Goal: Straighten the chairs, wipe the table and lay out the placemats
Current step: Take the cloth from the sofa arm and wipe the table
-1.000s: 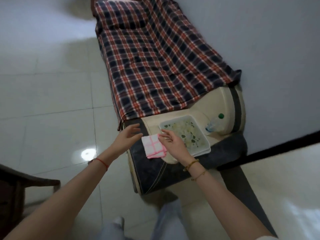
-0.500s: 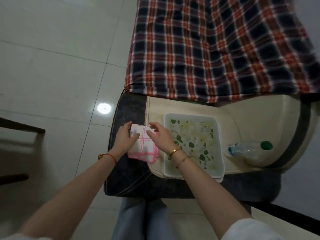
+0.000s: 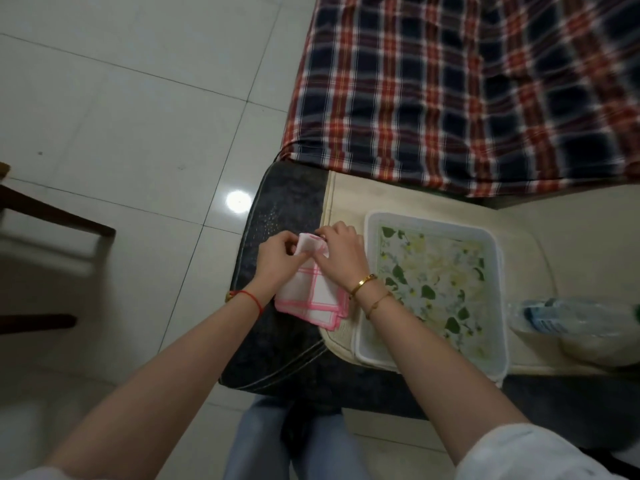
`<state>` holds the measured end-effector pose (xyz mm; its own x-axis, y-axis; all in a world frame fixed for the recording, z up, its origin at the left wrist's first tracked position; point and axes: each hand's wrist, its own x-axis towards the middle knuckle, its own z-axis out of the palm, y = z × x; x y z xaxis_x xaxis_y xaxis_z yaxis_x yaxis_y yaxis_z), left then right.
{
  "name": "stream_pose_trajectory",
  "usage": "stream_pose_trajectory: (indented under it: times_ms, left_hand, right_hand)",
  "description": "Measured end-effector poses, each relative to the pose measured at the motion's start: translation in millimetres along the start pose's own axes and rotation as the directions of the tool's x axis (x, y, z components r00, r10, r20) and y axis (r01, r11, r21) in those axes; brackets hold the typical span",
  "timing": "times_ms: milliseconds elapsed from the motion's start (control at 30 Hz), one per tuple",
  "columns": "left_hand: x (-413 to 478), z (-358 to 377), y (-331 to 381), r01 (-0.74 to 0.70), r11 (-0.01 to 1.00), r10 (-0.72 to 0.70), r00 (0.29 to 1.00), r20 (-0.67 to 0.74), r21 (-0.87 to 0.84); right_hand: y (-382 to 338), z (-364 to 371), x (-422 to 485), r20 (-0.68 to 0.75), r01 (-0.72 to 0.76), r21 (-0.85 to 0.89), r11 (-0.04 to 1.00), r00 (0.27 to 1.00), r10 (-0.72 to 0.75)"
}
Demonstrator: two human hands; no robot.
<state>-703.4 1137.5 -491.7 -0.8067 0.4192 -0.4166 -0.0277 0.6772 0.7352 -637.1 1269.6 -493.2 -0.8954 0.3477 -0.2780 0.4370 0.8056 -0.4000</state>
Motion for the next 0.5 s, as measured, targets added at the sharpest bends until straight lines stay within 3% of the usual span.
stream_pose_trajectory:
  times_ms: [100,300,500]
  left_hand:
    - [-9.3,-6.2,5.5,-0.125,0.992,0.125,0.992,0.004,-0.035]
    - [-40.5,-64.6,47.1,-0.292,0.955,0.290,0.956,-0.038,-0.048]
    - [-88.9,-178.8,119.0,-0.433,0.877,0.409,0.900,-0.151,-0.208]
  right_hand:
    - [0.5,-8.1,-1.1,0.019,-0.001,0.066,0.998,1.000,-0.001]
    - [-29.1,-72.9,-15.8,0.058,0.085,0.395,0.915,0.991,-0.117]
    - [-113.9,-178.6,-38.0,-0.138,0.336,0.417,0.845,0.942,-0.306]
